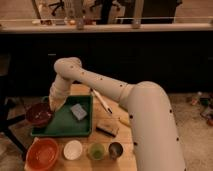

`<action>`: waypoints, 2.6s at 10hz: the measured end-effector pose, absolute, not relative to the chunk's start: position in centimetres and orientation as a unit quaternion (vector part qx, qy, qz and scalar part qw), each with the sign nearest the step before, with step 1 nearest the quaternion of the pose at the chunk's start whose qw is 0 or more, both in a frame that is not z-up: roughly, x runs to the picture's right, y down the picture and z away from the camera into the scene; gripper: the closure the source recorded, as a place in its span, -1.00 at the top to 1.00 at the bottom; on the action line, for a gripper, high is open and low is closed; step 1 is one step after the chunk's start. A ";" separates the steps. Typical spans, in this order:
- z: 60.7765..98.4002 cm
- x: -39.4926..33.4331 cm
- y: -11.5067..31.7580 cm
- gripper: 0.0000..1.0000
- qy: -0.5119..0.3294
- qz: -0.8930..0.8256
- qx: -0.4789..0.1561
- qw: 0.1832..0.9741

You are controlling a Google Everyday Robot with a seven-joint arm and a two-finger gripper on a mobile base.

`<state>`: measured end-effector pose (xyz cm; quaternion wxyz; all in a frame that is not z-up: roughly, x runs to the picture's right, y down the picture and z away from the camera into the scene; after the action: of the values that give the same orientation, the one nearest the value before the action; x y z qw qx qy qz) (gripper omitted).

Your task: Stack bowls on top of each other

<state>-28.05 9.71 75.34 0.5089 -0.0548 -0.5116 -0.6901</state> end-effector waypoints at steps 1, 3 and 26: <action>74.8 -28.7 10.6 -1.00 -0.516 -0.696 -0.054 0.496; 73.3 -29.3 11.9 -1.00 -0.516 -0.708 -0.050 0.479; 68.6 -24.9 21.8 -1.00 -0.455 -0.710 -0.079 0.532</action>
<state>-24.92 21.85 68.58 0.5323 -0.0790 -0.4545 -0.7098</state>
